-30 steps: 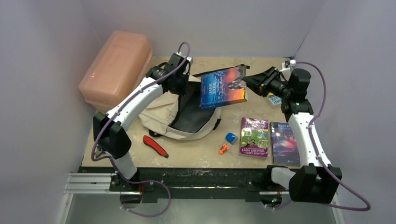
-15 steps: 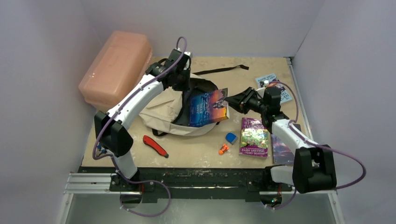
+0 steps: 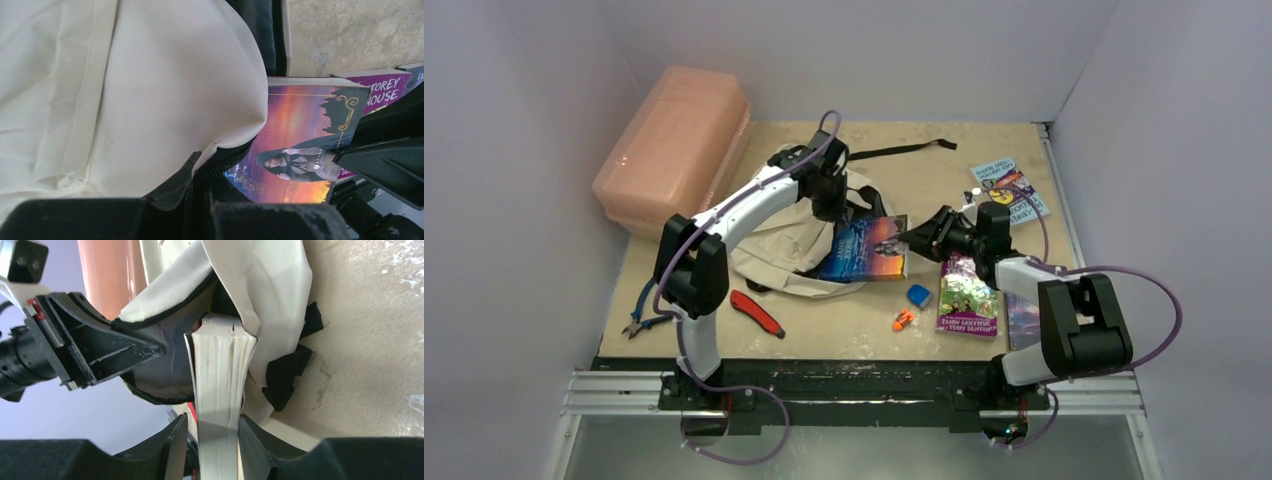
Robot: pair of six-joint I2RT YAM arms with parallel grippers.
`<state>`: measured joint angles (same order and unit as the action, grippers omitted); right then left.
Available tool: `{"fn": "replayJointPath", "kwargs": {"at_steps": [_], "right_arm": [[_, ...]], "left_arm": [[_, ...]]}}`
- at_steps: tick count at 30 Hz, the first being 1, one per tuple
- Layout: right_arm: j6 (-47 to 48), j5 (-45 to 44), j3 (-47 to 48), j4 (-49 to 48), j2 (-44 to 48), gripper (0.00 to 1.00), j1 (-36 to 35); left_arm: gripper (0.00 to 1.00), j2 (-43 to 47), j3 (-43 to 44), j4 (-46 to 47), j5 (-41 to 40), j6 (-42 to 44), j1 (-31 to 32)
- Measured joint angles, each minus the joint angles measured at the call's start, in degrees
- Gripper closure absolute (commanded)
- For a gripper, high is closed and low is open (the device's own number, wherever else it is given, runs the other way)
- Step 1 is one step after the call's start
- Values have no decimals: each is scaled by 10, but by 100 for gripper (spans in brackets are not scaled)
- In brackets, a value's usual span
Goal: Pack the student bag
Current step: Place the book in the student bag.
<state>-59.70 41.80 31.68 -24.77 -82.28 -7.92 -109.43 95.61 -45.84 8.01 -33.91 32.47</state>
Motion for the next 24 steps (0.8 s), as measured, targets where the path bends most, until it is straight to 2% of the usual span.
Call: {"fn": "replayJointPath", "kwargs": {"at_steps": [3,10,14,18,23,24], "right_arm": [[15,13,0,-9,-16,40,-4],[32,29,0,-32,-73,32,-23],[38,33,0,-51,-94,32,-34],[33,47,0,-104,-142,43,-41],[1,60,-11,-187,-194,77,-43],[-6,61,-14,-196,-195,88,-43]], "left_arm": [[100,-5,0,5,10,-9,5],[100,-6,-3,8,13,-12,11],[100,-6,-3,8,14,-12,11],[100,-6,-3,9,18,-12,11],[100,-6,-3,8,20,-10,11],[100,-6,-3,8,20,-10,11]]}}
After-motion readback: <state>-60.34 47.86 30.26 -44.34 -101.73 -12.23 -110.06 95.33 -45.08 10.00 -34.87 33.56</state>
